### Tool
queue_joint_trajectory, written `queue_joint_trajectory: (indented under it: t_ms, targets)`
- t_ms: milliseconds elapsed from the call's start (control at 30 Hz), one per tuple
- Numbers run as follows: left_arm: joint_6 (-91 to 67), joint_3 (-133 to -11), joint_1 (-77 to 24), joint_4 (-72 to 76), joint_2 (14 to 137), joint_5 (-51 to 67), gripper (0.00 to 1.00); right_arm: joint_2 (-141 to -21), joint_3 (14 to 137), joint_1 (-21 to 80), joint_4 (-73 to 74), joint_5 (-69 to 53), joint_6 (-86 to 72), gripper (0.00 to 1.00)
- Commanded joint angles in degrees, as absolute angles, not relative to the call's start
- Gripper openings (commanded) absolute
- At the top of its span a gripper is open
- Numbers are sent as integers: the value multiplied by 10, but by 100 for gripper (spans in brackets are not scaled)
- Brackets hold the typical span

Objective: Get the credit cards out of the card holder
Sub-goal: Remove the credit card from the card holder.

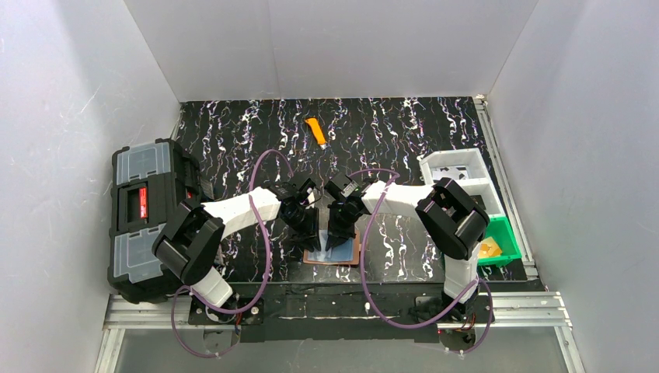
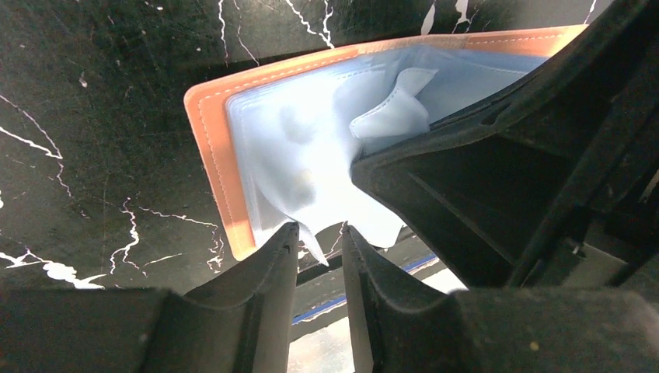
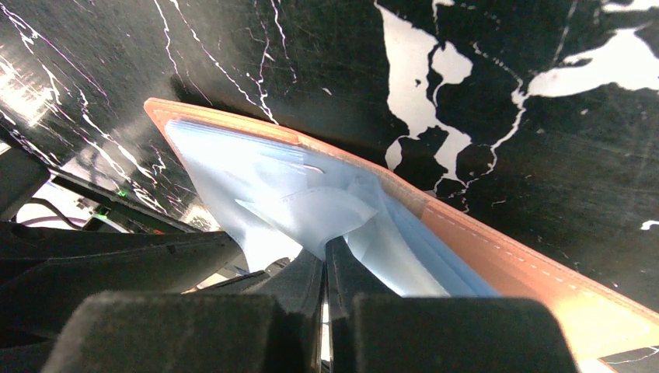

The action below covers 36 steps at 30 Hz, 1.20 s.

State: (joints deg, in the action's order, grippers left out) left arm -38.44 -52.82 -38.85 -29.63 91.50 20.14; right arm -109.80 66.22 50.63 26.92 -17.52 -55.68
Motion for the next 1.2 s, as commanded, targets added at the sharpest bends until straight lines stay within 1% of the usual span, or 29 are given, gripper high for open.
queue_joint_trajectory:
  t_ms: [0,167,333,400,500,567,600,800,867,1067,1167]
  targets:
    - [-388,-513,-391,-300,916,187,25,-1171,614,537,236,-104,-553,1]
    - [-383,-504,-392,-316,919,147,24,-1169,613,537,235,-104,-552,1]
    - [-381,-497,-392,-310,925,149,24,-1169,614,537,236,-104,-551,1]
    - [-381,-497,-392,-302,927,157,20,-1168,614,537,236,-104,-551,1]
    - [-383,-497,-392,-292,920,166,10,-1154,611,537,231,-103,-547,2]
    - [-384,-499,-392,-291,914,167,1,-1134,610,537,229,-98,-542,9]
    - [-386,-500,-392,-291,911,167,0,-1122,610,537,229,-95,-540,13]
    - [-398,-505,-392,-291,894,171,0,-1050,626,536,253,-74,-523,39]
    - [-402,-506,-392,-291,887,174,0,-1031,630,535,266,-66,-521,45]
    - [-408,-515,-395,-290,865,180,0,-974,629,531,306,-32,-525,58]
    - [-412,-520,-400,-289,856,181,0,-940,627,529,324,-16,-527,61]
